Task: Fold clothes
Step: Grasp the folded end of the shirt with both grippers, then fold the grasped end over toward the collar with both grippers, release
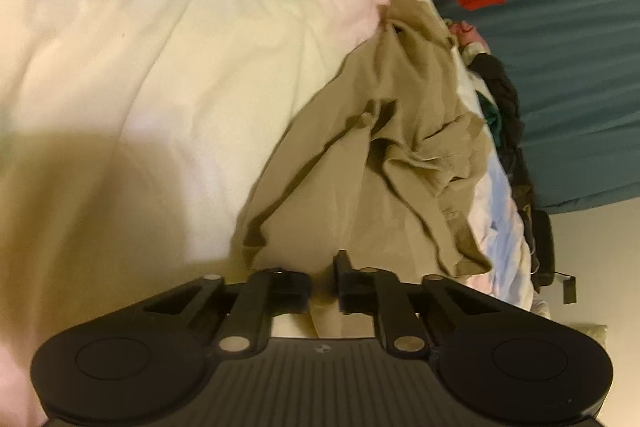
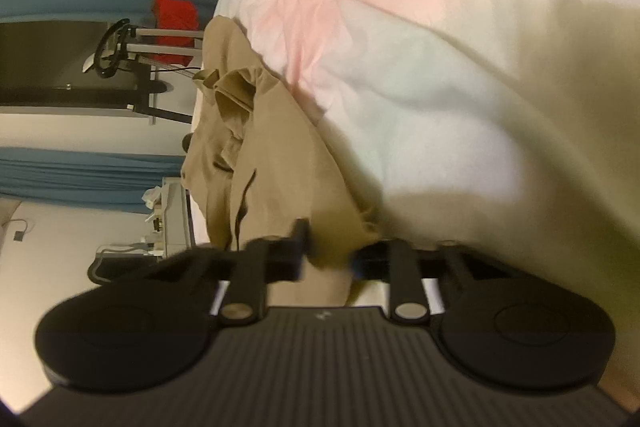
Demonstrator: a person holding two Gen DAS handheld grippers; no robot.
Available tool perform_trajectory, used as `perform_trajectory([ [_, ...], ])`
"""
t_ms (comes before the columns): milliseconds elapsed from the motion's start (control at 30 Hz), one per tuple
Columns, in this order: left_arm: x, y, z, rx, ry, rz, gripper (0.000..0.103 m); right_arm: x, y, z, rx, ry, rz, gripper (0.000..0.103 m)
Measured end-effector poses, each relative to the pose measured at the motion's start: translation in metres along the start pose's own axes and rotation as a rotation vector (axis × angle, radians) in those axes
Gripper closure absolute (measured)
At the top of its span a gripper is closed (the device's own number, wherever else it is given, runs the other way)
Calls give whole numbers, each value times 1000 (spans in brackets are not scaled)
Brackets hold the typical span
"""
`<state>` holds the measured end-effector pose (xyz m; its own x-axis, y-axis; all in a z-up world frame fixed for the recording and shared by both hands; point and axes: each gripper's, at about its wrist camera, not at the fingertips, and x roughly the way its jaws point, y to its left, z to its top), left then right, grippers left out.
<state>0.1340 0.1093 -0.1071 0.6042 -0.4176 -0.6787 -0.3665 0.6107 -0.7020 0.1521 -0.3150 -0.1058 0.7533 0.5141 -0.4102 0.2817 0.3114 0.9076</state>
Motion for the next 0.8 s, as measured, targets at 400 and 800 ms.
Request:
perform_trajectory([
  [400,-93,-28,-21,158,-118,-224,97,-53,41,-7,-147,-93,120,94],
  [800,-215,-29,-100,253,-187,-325,97,-171,46,-65,-193,-125,231,94],
])
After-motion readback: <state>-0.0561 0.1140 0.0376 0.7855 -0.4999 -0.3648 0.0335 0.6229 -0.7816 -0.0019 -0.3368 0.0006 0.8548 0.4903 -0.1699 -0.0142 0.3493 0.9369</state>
